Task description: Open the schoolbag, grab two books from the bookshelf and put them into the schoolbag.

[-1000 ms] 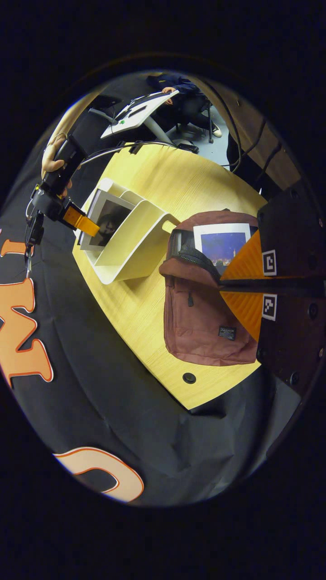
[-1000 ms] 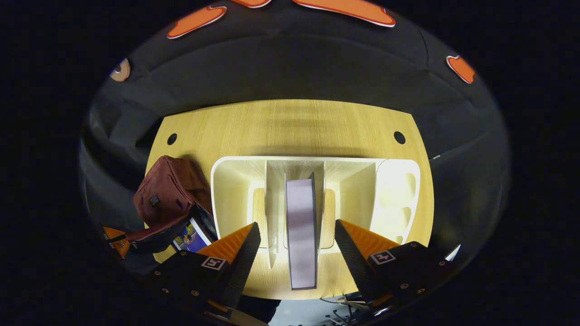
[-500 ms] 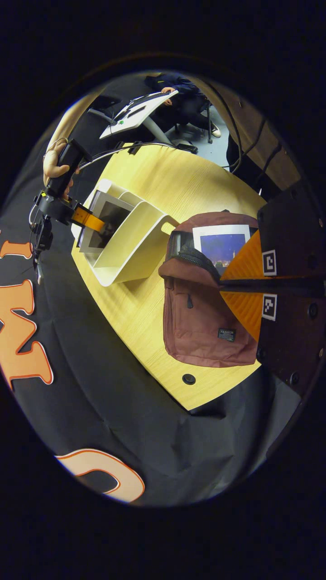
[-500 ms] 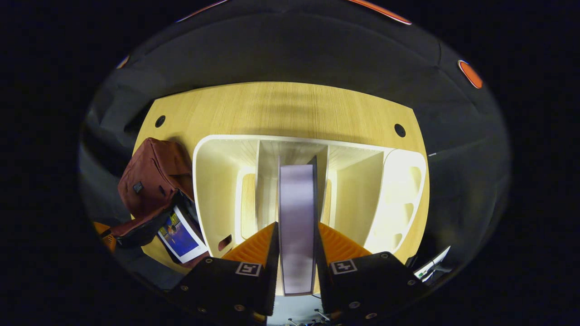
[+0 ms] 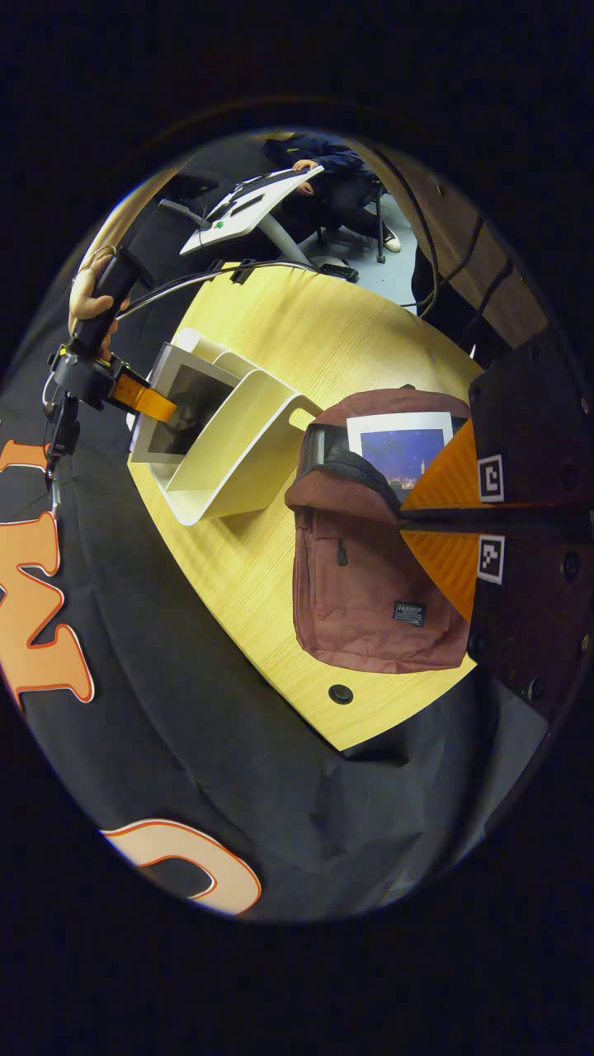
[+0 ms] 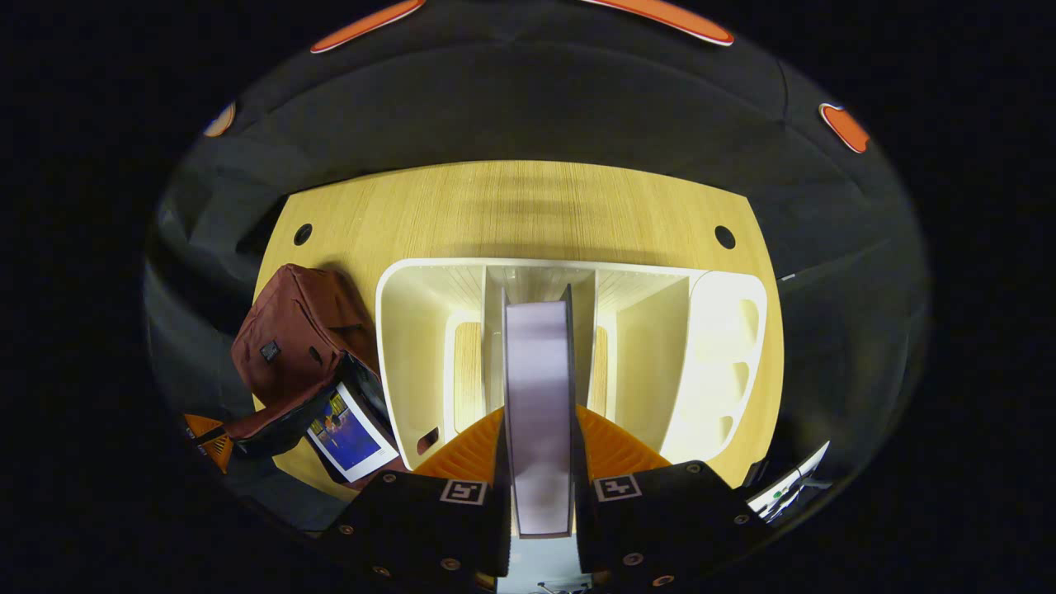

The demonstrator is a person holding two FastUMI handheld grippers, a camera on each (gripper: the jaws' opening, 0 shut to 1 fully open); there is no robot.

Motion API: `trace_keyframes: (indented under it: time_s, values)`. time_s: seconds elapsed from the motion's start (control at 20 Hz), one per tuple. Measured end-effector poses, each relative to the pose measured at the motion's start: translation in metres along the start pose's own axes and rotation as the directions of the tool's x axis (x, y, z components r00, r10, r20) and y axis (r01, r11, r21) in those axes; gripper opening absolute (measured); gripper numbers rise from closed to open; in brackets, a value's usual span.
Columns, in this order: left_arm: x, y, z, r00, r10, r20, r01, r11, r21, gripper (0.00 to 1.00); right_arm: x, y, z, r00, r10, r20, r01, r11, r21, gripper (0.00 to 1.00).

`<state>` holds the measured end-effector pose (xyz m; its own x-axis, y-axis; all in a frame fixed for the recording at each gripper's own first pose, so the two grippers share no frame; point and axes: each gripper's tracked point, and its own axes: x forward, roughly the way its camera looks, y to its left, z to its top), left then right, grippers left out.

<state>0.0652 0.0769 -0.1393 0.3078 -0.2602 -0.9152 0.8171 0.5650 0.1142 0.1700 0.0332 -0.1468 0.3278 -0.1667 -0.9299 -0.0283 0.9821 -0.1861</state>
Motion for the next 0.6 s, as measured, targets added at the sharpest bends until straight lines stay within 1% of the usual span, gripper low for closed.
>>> trace_keyframes:
  time_s: [0.2, 0.4, 0.5, 0.6]
  values:
    - [0.001, 0.000, 0.000, 1.000, -0.003, -0.002, 0.003, 1.000, 0.002, 0.01, -0.042, 0.001, 0.011, 0.998, 0.010, 0.067, -0.012, 1.000, 0.020, 0.33]
    - [0.005, 0.002, -0.001, 1.000, 0.008, -0.013, -0.008, 1.000, 0.013, 0.01, -0.092, -0.004, 0.018, 0.989, -0.002, 0.149, -0.001, 1.000, 0.017, 0.33]
    - [0.007, 0.003, 0.000, 1.000, 0.007, -0.017, -0.006, 1.000, 0.008, 0.01, -0.118, -0.002, 0.016, 0.982, 0.018, 0.186, -0.023, 0.999, 0.028, 0.33]
    - [0.009, 0.003, -0.001, 1.000, 0.007, -0.019, -0.006, 1.000, 0.007, 0.00, -0.142, 0.001, 0.005, 0.975, 0.047, 0.218, -0.051, 0.999, 0.015, 0.32]
